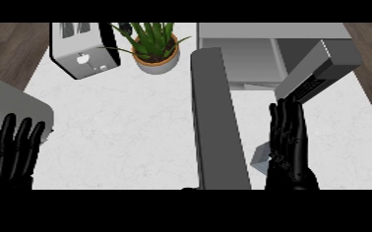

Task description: Pick up the milk, place it into the microwave and close the microwave

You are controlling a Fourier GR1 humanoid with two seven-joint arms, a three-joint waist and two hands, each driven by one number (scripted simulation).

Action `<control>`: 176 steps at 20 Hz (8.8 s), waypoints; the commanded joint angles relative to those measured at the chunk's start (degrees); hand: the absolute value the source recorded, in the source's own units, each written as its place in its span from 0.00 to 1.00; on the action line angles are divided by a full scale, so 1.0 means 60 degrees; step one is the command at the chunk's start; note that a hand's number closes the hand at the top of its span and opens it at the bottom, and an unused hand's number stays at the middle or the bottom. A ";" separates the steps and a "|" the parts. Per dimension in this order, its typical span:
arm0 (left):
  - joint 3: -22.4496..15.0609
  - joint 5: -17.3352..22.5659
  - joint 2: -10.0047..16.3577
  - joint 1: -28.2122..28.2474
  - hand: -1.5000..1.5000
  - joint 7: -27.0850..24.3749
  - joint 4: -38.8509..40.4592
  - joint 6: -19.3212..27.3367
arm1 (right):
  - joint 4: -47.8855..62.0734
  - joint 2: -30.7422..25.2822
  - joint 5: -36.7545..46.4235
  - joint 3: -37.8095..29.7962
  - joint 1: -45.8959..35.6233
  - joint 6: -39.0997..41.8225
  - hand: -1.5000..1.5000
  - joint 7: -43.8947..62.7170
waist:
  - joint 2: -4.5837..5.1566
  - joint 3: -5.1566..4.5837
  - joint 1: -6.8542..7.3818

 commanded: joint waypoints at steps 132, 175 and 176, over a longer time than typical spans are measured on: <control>0.1826 0.1970 0.0335 0.0613 0.00 -0.1195 0.1081 -0.2917 | 1.8444 -0.1671 -0.4562 -0.6887 -1.0843 0.5869 1.00 -1.0315 | 0.0402 0.0022 0.0954; 0.0386 -0.0024 0.0216 -0.0985 0.00 -0.0554 0.1195 -0.2347 | 2.0120 -0.1624 -0.4266 -0.7410 -1.1712 0.3138 0.00 -0.9491 | 0.0786 0.0067 0.1756; 0.0361 -0.0174 0.0253 -0.0979 0.00 -0.0571 0.1230 -0.2344 | 2.0107 -0.1866 -0.4236 -0.7388 -1.1491 0.3355 0.00 -0.9728 | 0.0791 0.0073 0.1642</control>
